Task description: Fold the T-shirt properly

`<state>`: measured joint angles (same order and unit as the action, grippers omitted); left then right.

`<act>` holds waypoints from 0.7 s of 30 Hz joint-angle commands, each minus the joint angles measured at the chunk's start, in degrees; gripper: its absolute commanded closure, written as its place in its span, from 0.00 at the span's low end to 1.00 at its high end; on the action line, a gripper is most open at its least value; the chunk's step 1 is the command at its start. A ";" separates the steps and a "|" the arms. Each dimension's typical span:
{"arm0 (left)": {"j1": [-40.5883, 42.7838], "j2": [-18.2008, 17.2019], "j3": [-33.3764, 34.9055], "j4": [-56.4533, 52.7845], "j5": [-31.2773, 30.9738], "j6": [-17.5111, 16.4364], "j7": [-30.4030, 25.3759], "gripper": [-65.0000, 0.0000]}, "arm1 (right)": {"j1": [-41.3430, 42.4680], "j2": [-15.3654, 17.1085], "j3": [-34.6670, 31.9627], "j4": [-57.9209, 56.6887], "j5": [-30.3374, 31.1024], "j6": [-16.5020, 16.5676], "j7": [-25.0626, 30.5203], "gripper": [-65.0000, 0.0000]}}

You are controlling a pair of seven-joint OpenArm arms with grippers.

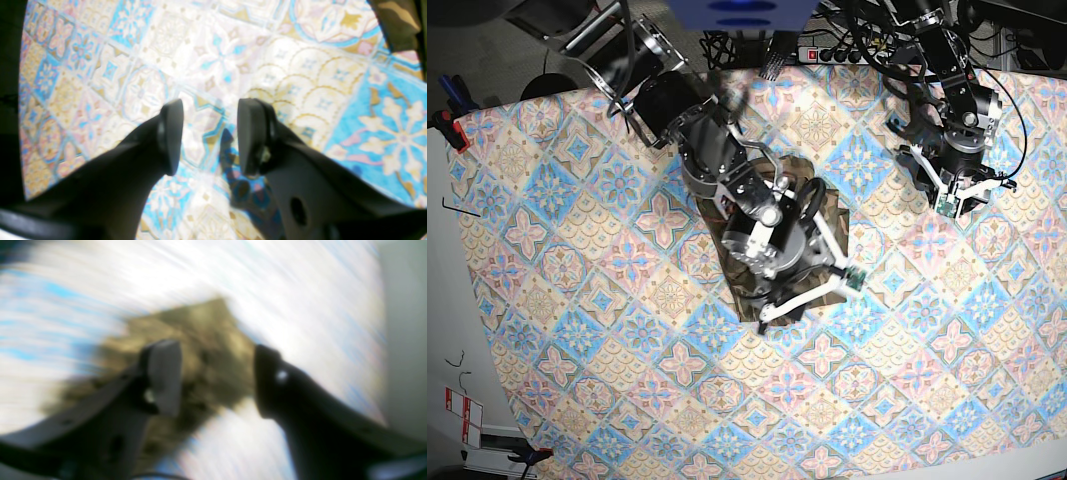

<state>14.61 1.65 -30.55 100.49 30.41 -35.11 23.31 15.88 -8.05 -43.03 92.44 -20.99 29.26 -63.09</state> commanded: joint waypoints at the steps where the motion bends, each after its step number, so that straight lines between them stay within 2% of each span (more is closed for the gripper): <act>1: -0.24 -0.38 1.14 1.01 -0.39 0.34 -1.29 0.59 | -0.01 -0.78 -0.10 2.11 -0.94 -0.73 0.19 0.61; 5: -0.24 -0.38 3.42 0.39 -0.39 0.34 -1.29 0.59 | -0.71 2.56 0.08 3.07 -5.60 -0.82 -1.39 0.86; 7: -0.24 -0.38 4.30 0.39 -0.39 0.34 -1.29 0.59 | -2.03 3.26 0.08 2.63 -5.60 -0.82 -1.57 0.93; 10: -0.41 -0.38 5.36 0.39 -0.39 0.34 -1.29 0.59 | -3.53 3.61 0.08 1.67 -5.60 -0.82 -1.39 0.94; 13: -0.50 -0.29 5.80 0.39 -0.39 0.34 -1.29 0.59 | -3.53 3.44 1.93 -4.05 -5.34 -0.82 -0.51 0.93; 21: -0.50 -0.38 5.80 0.22 -0.30 0.34 -1.11 0.59 | -3.44 3.09 3.42 -22.86 -5.34 -0.73 9.60 0.93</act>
<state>14.46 1.74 -24.71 99.90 30.57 -35.44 23.14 11.44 -4.25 -39.68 68.88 -26.61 28.40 -53.56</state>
